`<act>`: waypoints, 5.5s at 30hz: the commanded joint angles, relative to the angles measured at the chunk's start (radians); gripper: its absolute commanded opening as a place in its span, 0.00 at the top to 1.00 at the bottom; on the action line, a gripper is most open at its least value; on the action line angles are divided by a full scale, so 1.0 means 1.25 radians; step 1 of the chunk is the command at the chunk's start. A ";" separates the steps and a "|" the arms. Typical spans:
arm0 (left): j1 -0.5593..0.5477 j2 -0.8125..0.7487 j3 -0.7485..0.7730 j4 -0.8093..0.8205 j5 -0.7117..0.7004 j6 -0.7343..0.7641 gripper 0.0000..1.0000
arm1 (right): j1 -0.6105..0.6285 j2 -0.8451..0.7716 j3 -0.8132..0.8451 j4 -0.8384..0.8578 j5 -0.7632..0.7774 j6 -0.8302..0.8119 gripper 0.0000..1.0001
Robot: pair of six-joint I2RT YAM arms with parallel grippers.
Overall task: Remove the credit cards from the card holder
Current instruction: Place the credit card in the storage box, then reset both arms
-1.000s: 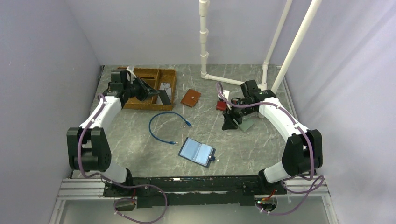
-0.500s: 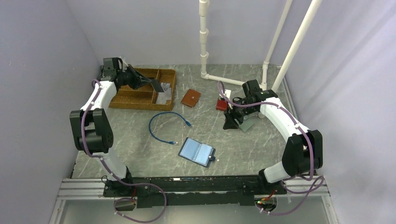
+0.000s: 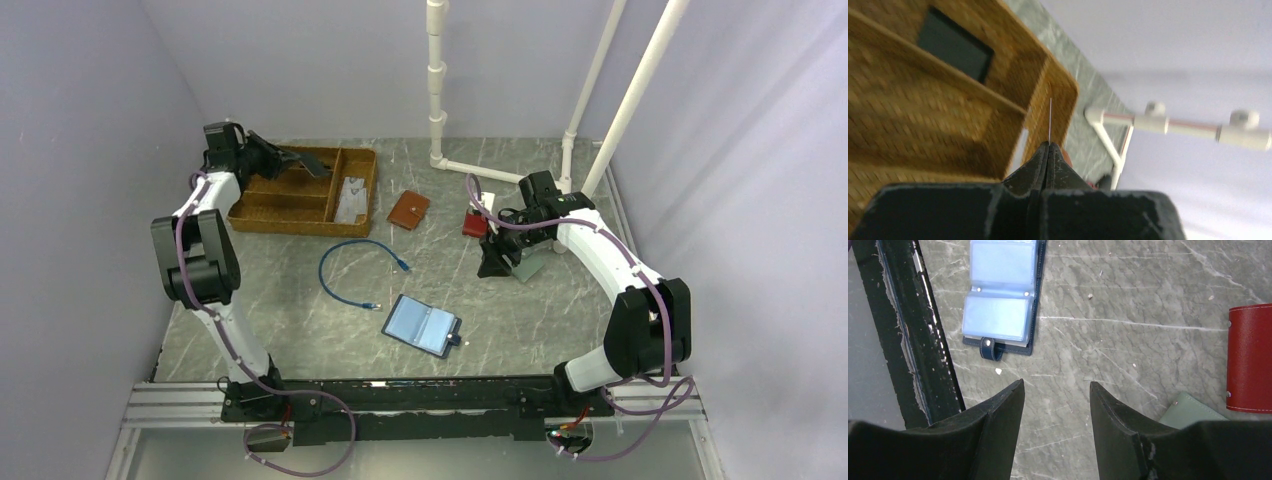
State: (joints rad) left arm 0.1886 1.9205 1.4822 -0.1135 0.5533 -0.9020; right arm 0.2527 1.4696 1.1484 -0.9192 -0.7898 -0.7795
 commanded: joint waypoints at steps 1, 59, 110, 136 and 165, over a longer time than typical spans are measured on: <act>0.025 0.077 0.001 0.255 -0.088 -0.145 1.00 | -0.003 -0.021 -0.005 0.005 -0.023 -0.023 0.47; 0.155 -0.401 -0.353 0.142 0.073 0.028 0.06 | -0.033 -0.141 -0.052 0.011 -0.098 -0.064 0.45; -1.162 -0.296 -0.401 -0.177 -0.760 0.198 0.18 | -0.199 -0.362 -0.267 0.082 -0.196 -0.224 0.01; -0.977 -0.553 -0.485 -0.207 -0.697 0.231 0.01 | -0.199 -0.319 -0.186 0.278 -0.094 0.294 0.00; -0.789 -0.813 -0.563 -0.261 -0.615 0.231 0.01 | -0.236 -0.354 -0.141 0.298 -0.032 0.391 0.00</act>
State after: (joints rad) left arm -0.8036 0.8986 0.7818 -0.4633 -0.2325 -0.6212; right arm -0.0380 1.0458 0.9325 -0.5663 -0.8173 -0.2852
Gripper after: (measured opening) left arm 0.994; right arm 0.994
